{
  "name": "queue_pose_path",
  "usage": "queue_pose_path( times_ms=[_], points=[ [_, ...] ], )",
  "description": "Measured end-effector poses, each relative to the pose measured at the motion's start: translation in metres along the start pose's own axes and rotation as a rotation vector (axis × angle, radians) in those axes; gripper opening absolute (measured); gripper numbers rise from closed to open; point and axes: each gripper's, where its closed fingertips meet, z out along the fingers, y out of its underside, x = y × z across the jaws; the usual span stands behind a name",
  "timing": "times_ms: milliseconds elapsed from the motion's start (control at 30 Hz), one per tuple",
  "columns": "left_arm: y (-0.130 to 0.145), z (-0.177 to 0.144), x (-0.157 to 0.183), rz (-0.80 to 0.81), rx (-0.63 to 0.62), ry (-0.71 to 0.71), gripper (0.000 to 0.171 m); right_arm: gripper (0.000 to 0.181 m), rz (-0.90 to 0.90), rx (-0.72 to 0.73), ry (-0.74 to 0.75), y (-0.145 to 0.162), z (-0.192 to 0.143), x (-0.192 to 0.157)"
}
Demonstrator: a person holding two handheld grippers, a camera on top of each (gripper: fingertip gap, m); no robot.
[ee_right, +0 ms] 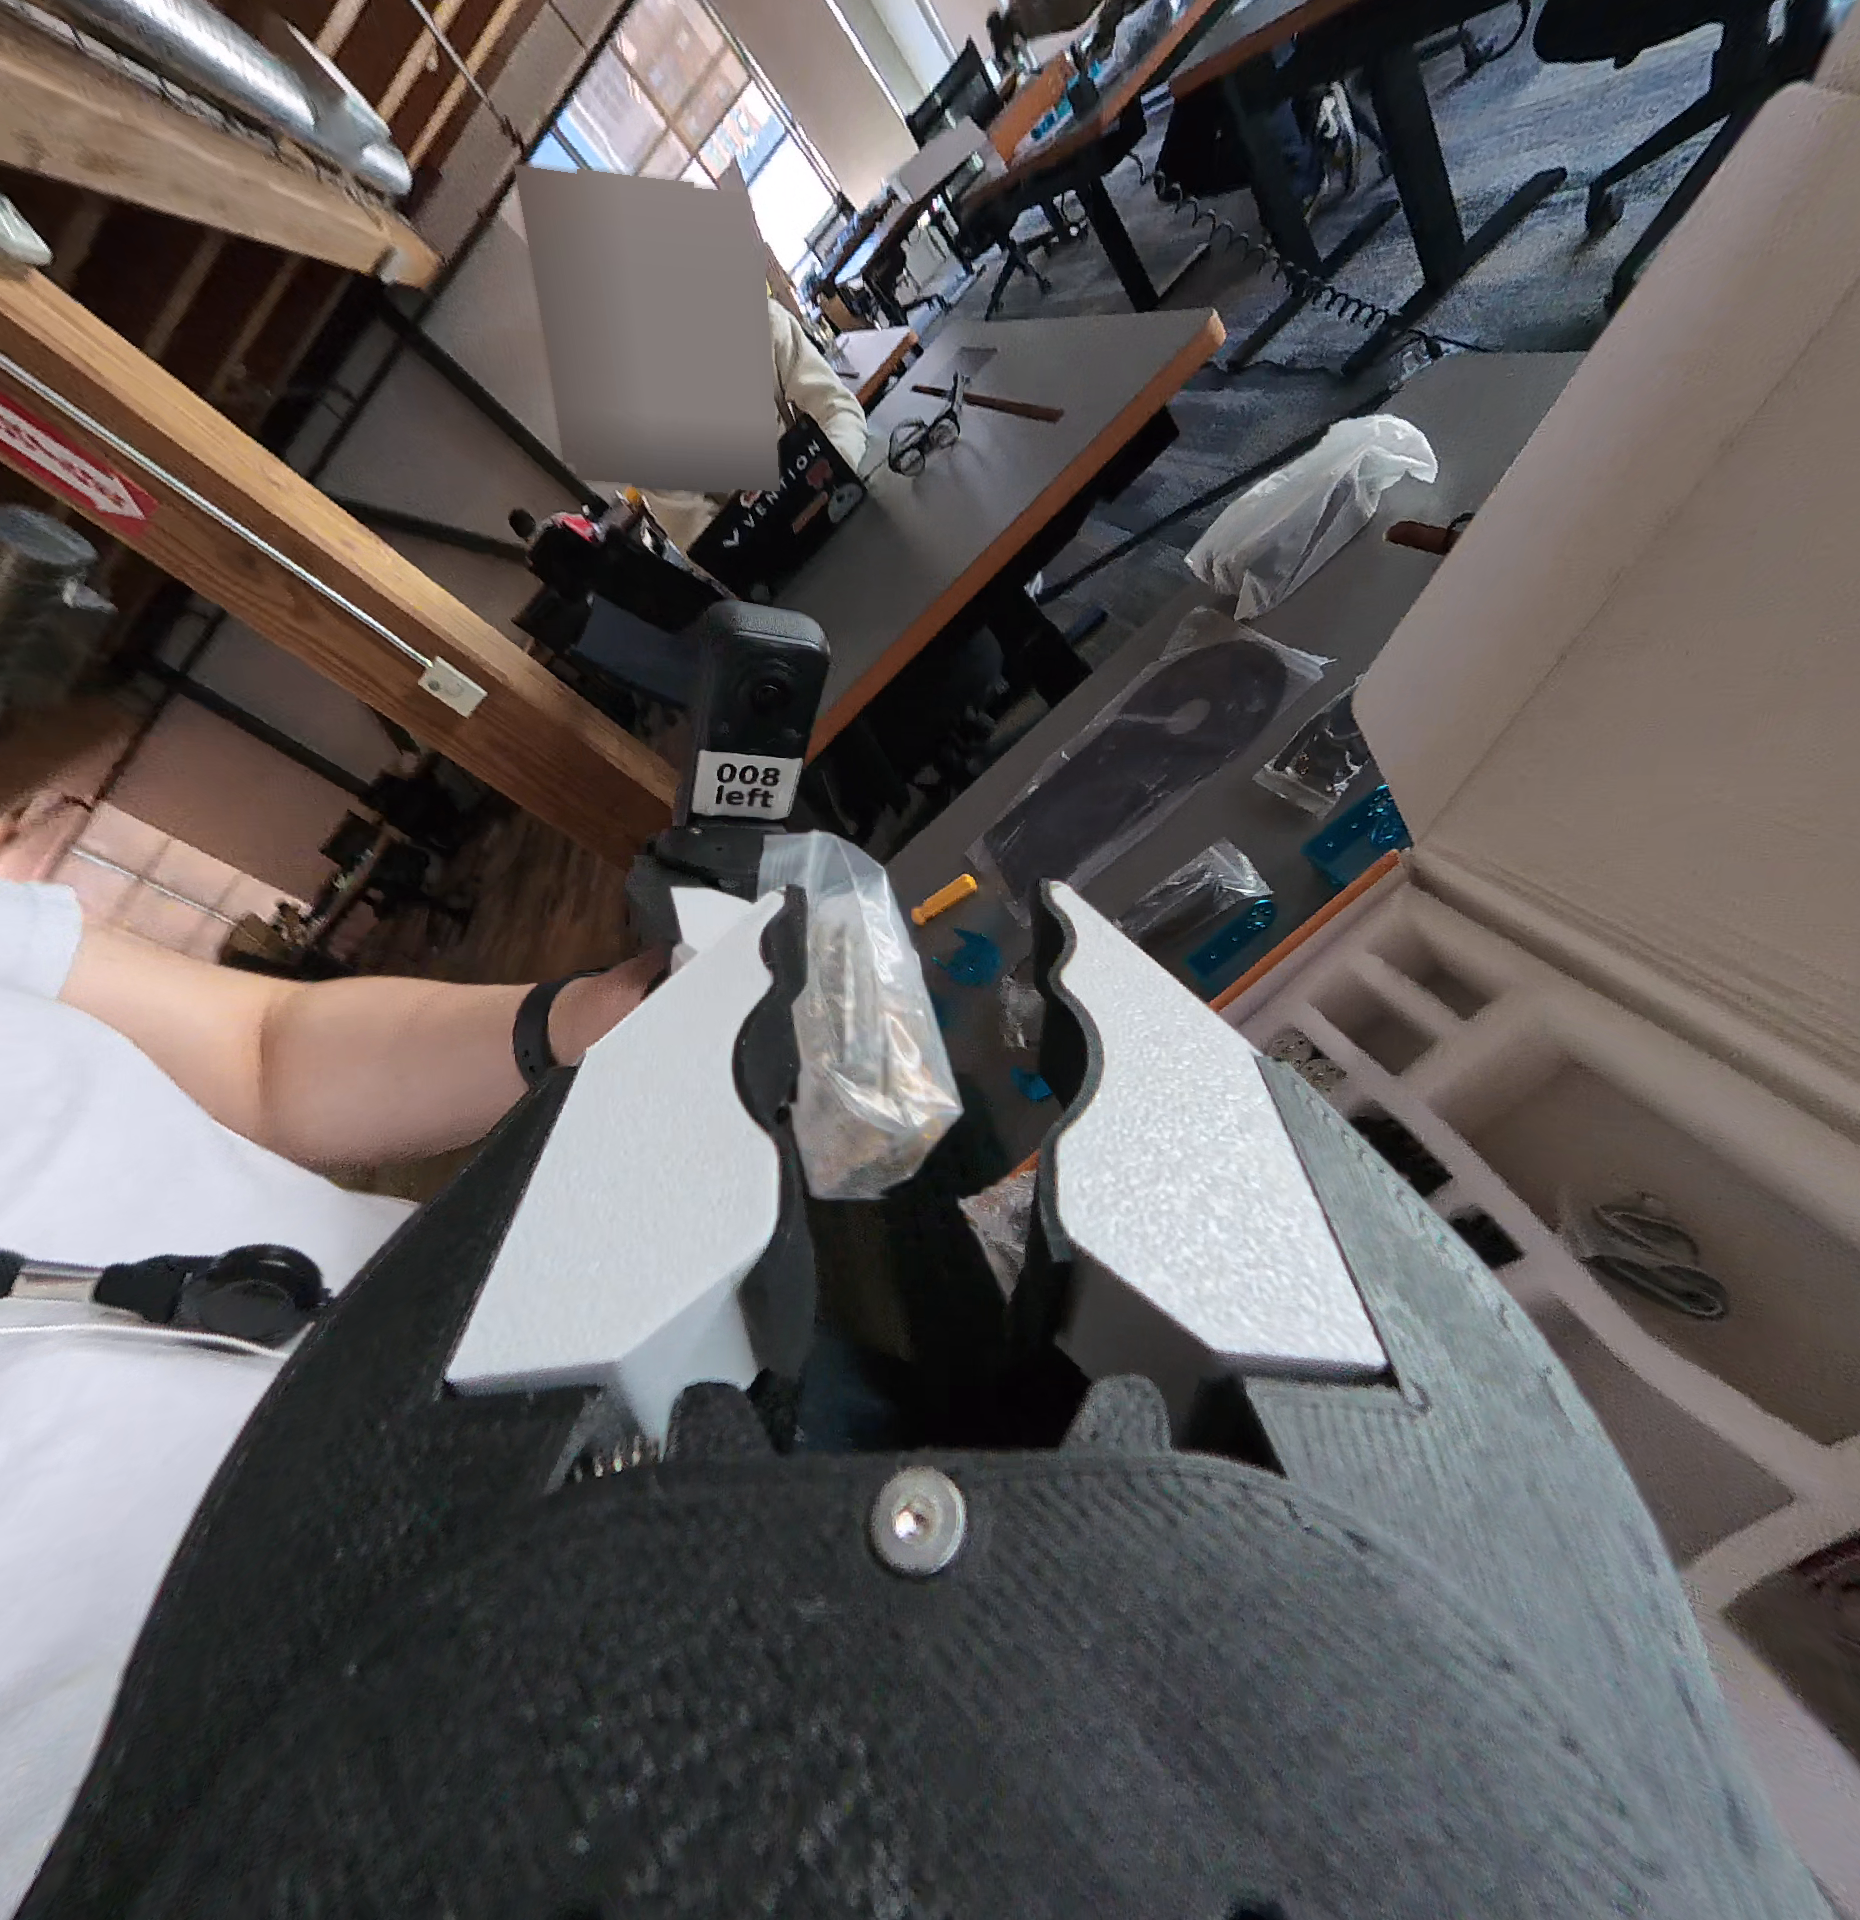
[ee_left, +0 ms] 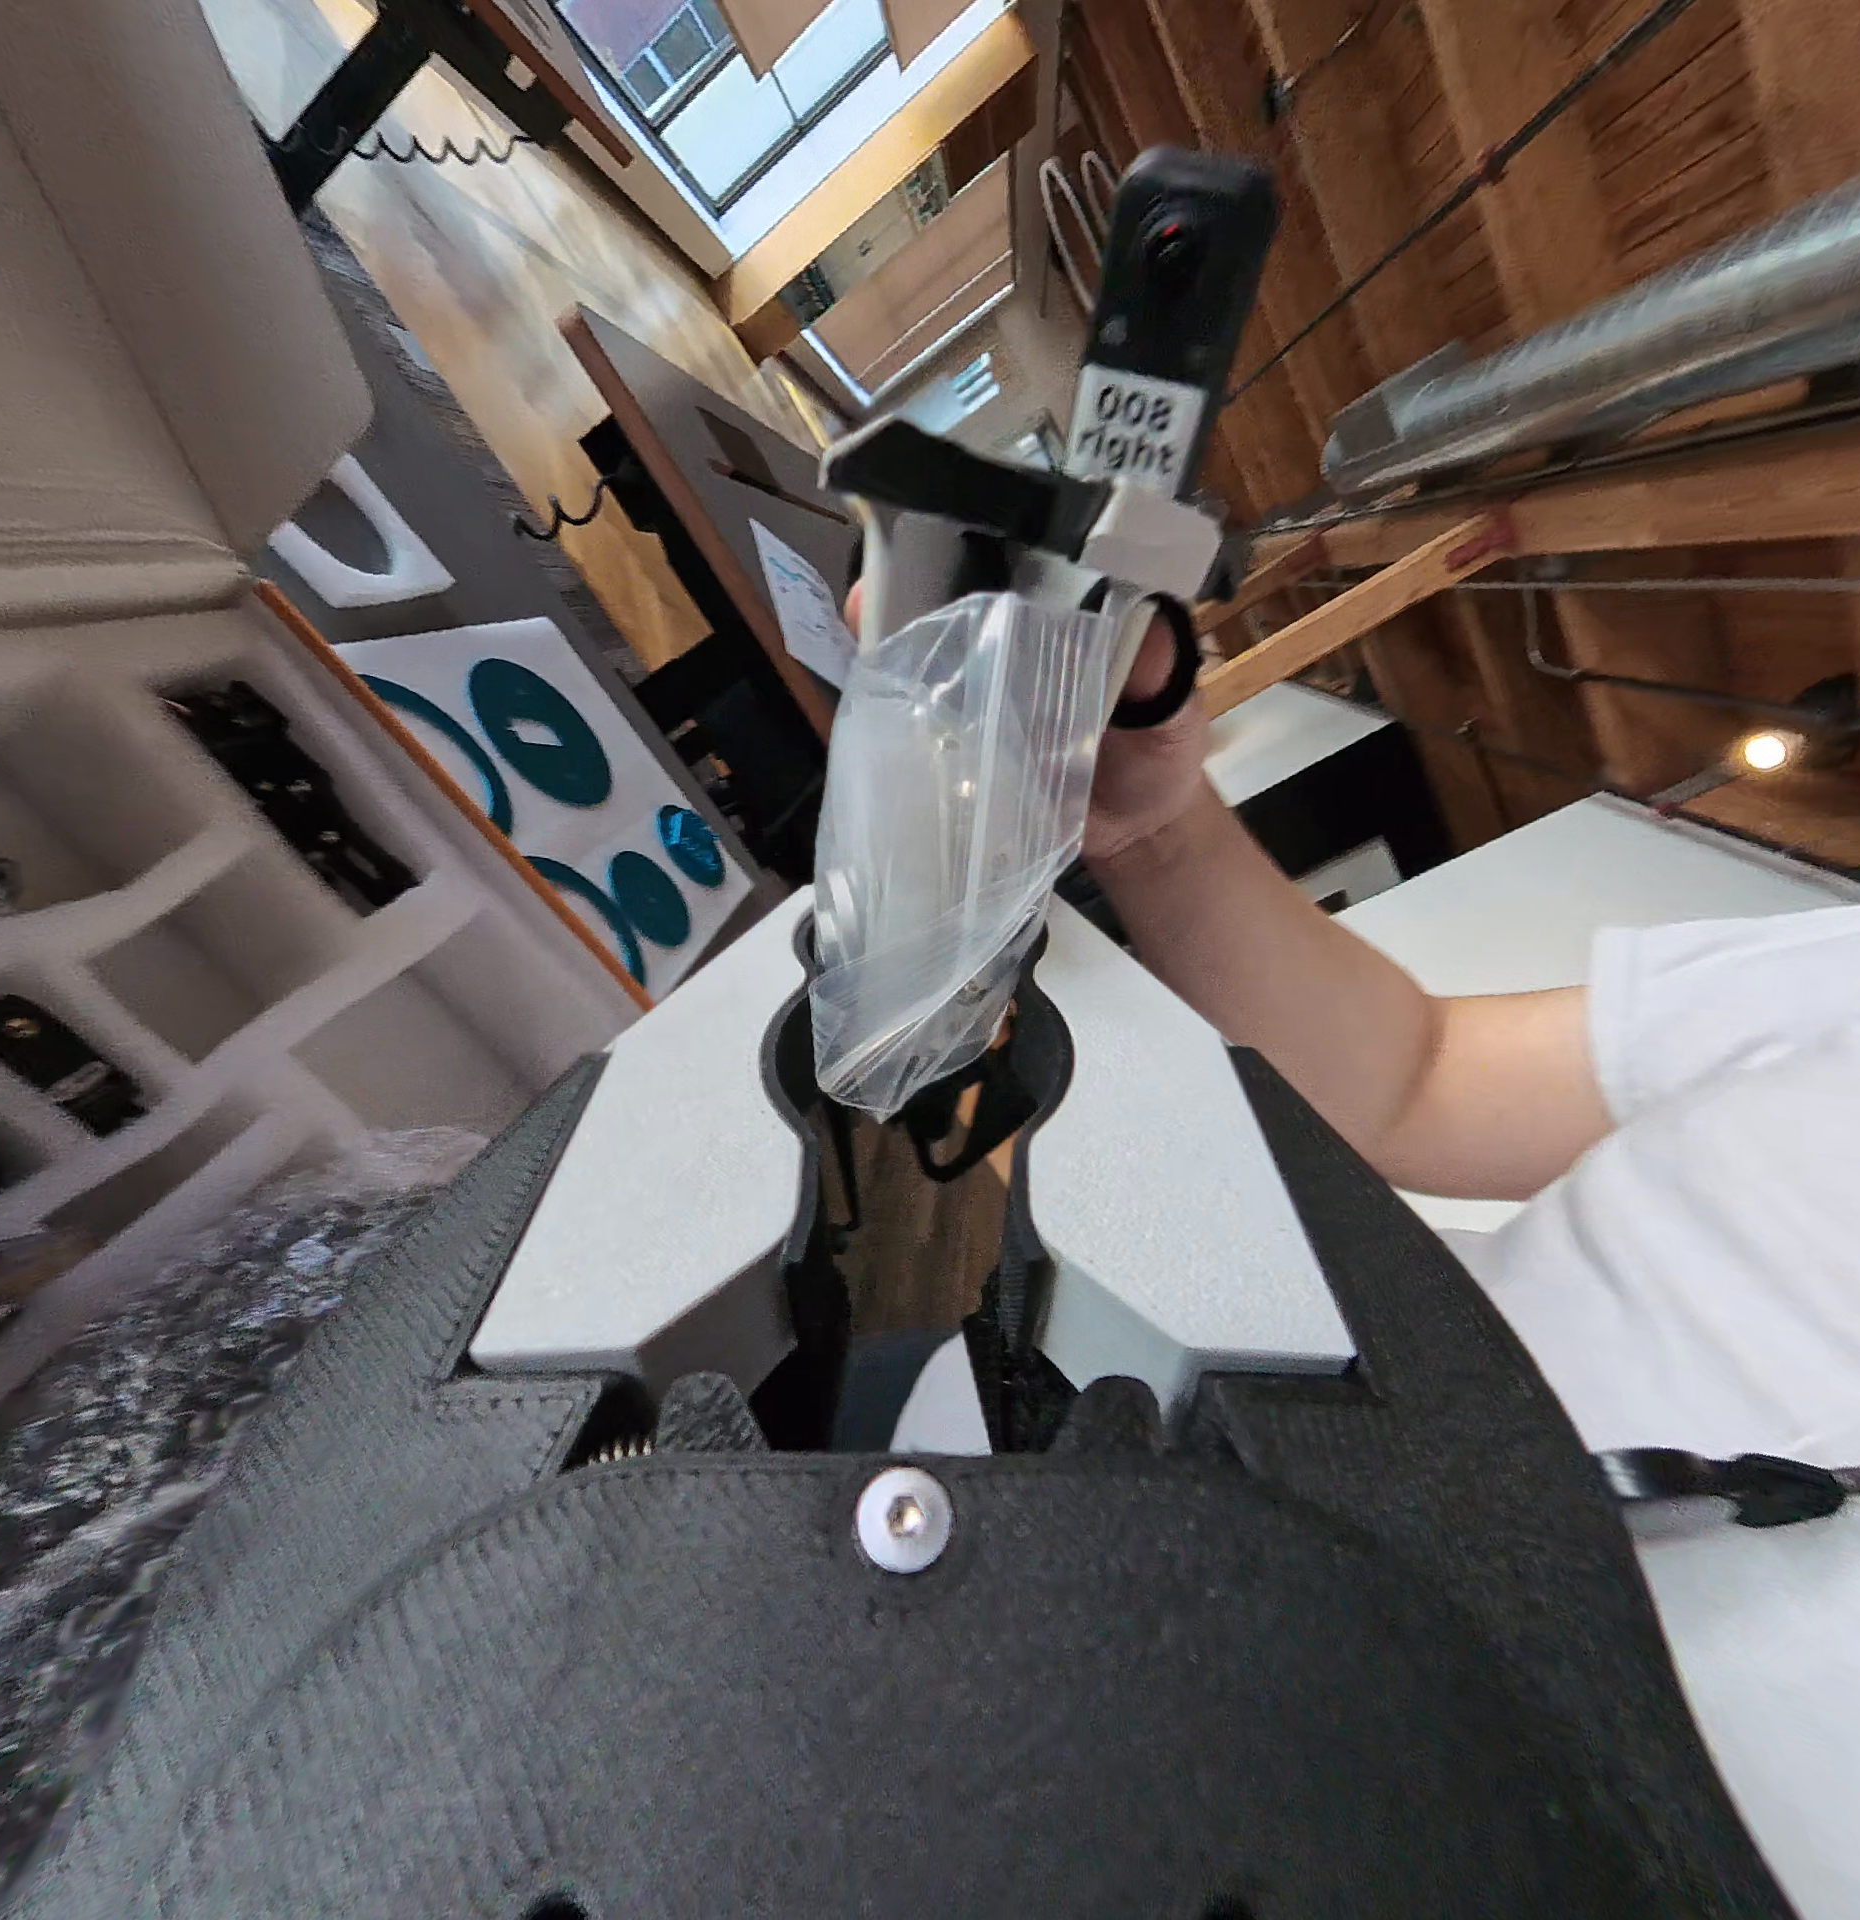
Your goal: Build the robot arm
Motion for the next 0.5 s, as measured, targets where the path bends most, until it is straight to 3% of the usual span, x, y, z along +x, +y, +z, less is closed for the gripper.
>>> queue_pose_path(
  times_ms=[133, 267, 500],
  points=[
    [-0.007, -0.009, 0.020, -0.081, -0.001, 0.061, 0.030, 0.047, 0.172, 0.057, -0.126, 0.016, 0.003, -0.015],
    [0.005, -0.013, 0.020, -0.161, -0.152, 0.013, 0.030, 0.050, 0.313, 0.079, -0.260, 0.030, 0.012, -0.033],
    [0.036, -0.018, 0.021, -0.253, -0.444, 0.024, 0.030, 0.046, 0.432, -0.123, -0.333, 0.073, 0.026, -0.042]
  ],
)
